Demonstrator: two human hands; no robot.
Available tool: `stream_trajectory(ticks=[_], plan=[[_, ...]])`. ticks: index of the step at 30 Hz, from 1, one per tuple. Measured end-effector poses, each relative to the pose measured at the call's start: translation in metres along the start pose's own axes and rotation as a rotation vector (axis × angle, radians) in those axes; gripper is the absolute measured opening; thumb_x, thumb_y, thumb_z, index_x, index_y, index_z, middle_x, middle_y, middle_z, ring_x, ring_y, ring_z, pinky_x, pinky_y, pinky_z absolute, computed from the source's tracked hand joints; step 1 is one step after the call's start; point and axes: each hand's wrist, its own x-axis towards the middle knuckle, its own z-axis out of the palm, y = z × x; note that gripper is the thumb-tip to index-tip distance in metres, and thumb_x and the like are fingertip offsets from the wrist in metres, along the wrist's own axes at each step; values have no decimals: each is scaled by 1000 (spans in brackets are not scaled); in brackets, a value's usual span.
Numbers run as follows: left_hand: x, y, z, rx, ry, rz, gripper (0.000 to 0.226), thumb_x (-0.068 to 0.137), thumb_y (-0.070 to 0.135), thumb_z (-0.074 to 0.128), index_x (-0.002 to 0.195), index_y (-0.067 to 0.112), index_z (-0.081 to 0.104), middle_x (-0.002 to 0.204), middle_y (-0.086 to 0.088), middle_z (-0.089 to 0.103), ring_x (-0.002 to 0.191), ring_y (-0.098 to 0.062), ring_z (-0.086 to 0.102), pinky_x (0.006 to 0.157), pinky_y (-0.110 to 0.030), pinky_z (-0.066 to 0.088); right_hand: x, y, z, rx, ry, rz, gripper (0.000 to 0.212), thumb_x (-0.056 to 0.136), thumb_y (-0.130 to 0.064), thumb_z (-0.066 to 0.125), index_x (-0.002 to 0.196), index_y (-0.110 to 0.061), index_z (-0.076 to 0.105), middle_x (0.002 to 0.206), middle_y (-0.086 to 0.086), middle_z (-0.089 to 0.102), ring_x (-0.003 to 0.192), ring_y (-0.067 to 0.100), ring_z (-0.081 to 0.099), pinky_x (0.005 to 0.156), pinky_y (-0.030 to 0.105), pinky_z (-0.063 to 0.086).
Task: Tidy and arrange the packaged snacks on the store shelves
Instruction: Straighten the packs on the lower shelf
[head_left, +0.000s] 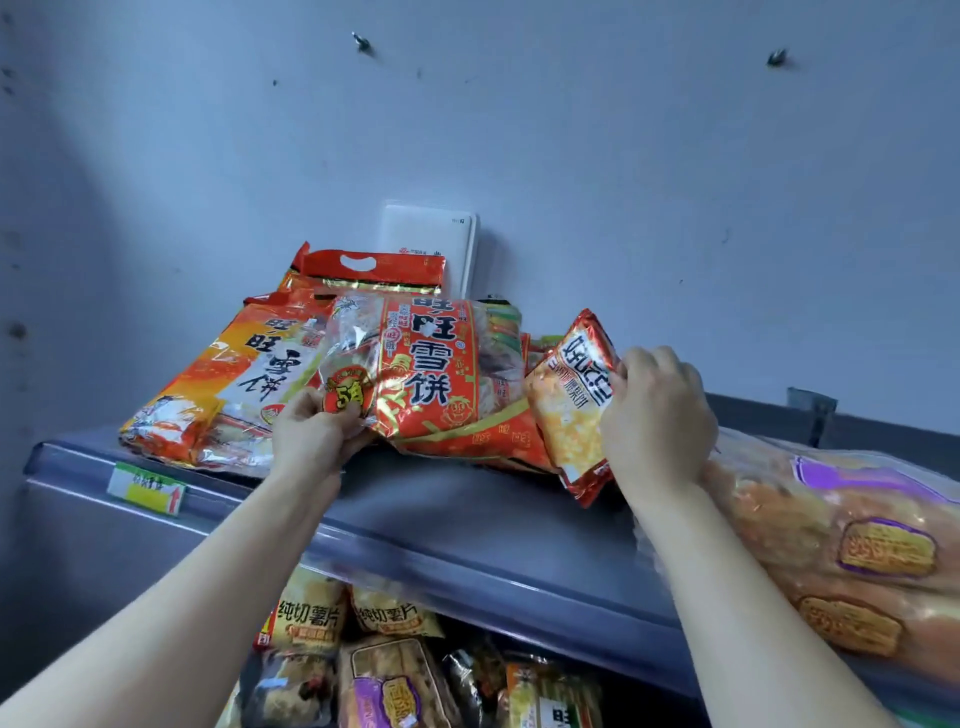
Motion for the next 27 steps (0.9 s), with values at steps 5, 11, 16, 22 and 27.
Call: stream_trajectory(ticks=[5,11,16,22,27], plan=[[12,-26,16,262,-42,-84,36,85,-17,49,112,6,47,103,-19,60,78,-28,61,58,-34,59,2,14,-13,50,185,-55,7,83,-3,64,79,-6,58,82,9,60,79,33,54,49,25,28],[-6,-32,17,1406,-101,201,103,78,38,76,150,10,8,151,-20,15,136,-40,29,103,-52,38,-3,8,-22,215,155,-187,13,86,-11,63,74,-11,58,75,1,59,73,25,50,59,25,27],[-25,-23,22,1284,-33,663,71,88,31,65,148,19,29,145,-13,29,130,-32,33,105,-49,32,-20,11,-21,283,78,-252,13,86,-12,61,73,-12,59,74,-1,58,73,22,50,63,28,32],[-79,-8,52,517,-548,319,45,79,50,66,112,19,69,98,9,72,90,-5,65,81,-24,50,-39,17,-35,360,70,-276,10,86,-12,64,76,-12,65,77,-4,62,78,17,51,68,27,37],[-114,-19,68,338,-637,131,13,82,10,73,87,11,60,65,3,67,59,-9,63,52,-22,50,-52,46,-63,393,114,-206,6,84,-14,67,81,-13,73,83,-6,66,88,19,55,75,28,43]])
